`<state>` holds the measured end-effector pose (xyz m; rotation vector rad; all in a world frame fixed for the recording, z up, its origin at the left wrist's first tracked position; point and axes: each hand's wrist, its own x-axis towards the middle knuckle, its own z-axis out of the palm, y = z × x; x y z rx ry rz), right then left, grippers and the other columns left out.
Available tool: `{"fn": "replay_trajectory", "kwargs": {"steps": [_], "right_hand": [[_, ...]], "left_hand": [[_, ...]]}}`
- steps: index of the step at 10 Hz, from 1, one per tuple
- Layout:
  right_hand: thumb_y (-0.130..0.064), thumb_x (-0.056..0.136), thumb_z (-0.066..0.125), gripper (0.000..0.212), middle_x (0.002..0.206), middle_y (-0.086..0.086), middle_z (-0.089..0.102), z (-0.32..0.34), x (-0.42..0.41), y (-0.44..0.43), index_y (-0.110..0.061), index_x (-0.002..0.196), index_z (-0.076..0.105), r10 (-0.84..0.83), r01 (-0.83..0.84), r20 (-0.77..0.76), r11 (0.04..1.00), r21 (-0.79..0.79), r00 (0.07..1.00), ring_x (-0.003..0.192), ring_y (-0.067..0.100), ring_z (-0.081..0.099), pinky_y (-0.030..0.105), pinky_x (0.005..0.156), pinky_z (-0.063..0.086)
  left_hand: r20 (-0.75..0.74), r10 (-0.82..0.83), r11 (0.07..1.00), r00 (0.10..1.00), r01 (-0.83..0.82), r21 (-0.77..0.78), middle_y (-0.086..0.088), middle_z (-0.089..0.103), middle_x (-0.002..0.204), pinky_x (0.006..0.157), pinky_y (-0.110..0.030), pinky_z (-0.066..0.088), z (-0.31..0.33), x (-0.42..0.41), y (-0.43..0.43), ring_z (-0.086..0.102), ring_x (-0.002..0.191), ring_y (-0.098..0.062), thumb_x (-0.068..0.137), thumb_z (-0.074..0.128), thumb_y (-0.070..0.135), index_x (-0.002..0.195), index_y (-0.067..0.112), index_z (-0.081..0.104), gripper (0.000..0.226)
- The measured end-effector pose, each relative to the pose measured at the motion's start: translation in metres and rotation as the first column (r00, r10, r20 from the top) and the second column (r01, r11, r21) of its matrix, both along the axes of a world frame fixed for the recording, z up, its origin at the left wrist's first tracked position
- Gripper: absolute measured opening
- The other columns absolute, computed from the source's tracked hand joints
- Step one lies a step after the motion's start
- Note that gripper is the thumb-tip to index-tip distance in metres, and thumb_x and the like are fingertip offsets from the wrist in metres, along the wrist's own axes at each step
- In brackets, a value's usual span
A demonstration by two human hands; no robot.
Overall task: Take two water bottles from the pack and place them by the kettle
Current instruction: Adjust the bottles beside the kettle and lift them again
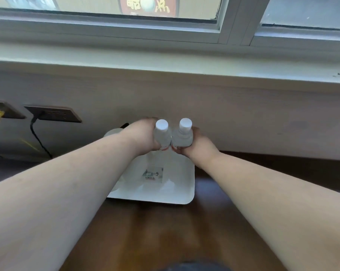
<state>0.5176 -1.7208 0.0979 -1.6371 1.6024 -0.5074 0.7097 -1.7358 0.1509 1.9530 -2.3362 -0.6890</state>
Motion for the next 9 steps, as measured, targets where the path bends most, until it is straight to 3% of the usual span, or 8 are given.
{"fn": "replay_trajectory", "kwargs": {"steps": [2,3,4,5,6,7,8,9], "right_hand": [[-0.029,0.079,0.084,0.050,0.109,0.004,0.075,-0.023,0.007,-0.025,-0.017,0.121,0.062,-0.043,0.043,0.078,0.999,-0.001,0.996,0.100,0.024,0.071,0.043,0.088,0.059],[-0.039,0.075,0.086,0.073,0.116,0.004,0.072,-0.038,0.009,-0.021,-0.017,0.133,0.047,-0.105,0.098,0.103,0.992,0.076,0.989,0.106,0.027,0.070,0.046,0.091,0.058],[-0.043,0.074,0.086,0.068,0.106,-0.005,0.069,-0.044,0.009,-0.019,-0.021,0.126,0.047,-0.144,0.134,0.157,0.988,0.070,0.977,0.101,0.022,0.069,0.040,0.088,0.057],[-0.044,0.070,0.083,0.059,0.104,-0.008,0.065,-0.043,0.013,-0.016,-0.032,0.115,0.046,-0.160,0.154,0.214,0.987,0.045,0.964,0.095,0.015,0.067,0.035,0.085,0.054],[-0.043,0.071,0.081,0.058,0.114,-0.002,0.064,-0.041,0.017,-0.013,-0.034,0.116,0.045,-0.184,0.173,0.241,0.983,0.064,0.953,0.101,0.019,0.066,0.035,0.087,0.053],[-0.036,0.074,0.083,0.068,0.109,-0.009,0.061,-0.035,0.017,-0.008,-0.030,0.131,0.046,-0.165,0.151,0.211,0.985,0.079,0.963,0.104,0.019,0.064,0.032,0.087,0.049],[-0.051,0.061,0.076,0.108,0.105,-0.023,0.057,-0.025,0.012,0.005,-0.026,0.155,0.029,-0.123,0.110,0.136,0.989,0.099,0.983,0.114,0.020,0.063,0.030,0.087,0.044],[-0.055,0.059,0.077,0.128,0.146,0.000,0.057,-0.012,0.001,0.031,-0.024,0.164,0.012,-0.131,0.123,0.054,0.983,0.134,0.990,0.132,0.027,0.058,0.027,0.092,0.040]], "left_hand": [[0.094,-0.026,0.999,0.995,0.022,0.044,0.005,0.056,0.069,0.054,-0.027,0.040,-0.017,0.004,-0.028,0.058,0.065,-0.026,0.075,0.069,0.022,0.072,0.024,0.050,0.020],[0.113,-0.022,0.998,0.993,0.015,0.059,-0.003,0.064,0.083,0.061,-0.029,0.044,-0.026,0.007,-0.031,0.063,0.076,-0.030,0.077,0.070,0.022,0.091,0.019,0.060,0.017],[0.100,0.000,0.999,0.995,-0.004,0.042,-0.007,0.069,0.088,0.063,-0.030,0.047,-0.028,0.006,-0.032,0.064,0.076,-0.032,0.078,0.067,0.021,0.090,0.017,0.062,0.014],[0.029,0.107,0.994,0.994,-0.107,0.003,-0.007,0.071,0.099,0.076,-0.038,0.054,-0.034,0.010,-0.028,0.066,0.086,-0.034,0.077,0.072,0.024,0.110,0.018,0.058,0.036],[-0.007,0.180,0.982,0.984,-0.180,-0.050,-0.007,0.071,0.111,0.097,-0.045,0.048,-0.040,0.014,-0.024,0.067,0.100,-0.036,0.076,0.074,0.030,0.124,0.022,0.049,0.054],[0.068,0.181,0.982,0.981,-0.176,-0.074,-0.008,0.072,0.112,0.113,-0.052,0.031,-0.044,0.012,-0.021,0.068,0.106,-0.035,0.081,0.069,0.036,0.127,0.022,0.045,0.054],[0.227,0.169,0.985,0.959,-0.154,-0.082,-0.009,0.069,0.120,0.118,-0.052,0.020,-0.043,0.008,-0.006,0.064,0.117,-0.032,0.078,0.075,0.040,0.143,0.020,0.030,0.081],[0.303,0.184,0.980,0.935,-0.152,-0.128,-0.013,0.051,0.145,0.120,-0.055,0.011,-0.038,0.012,0.025,0.038,0.143,-0.033,0.078,0.079,0.043,0.154,0.013,0.014,0.105]]}}
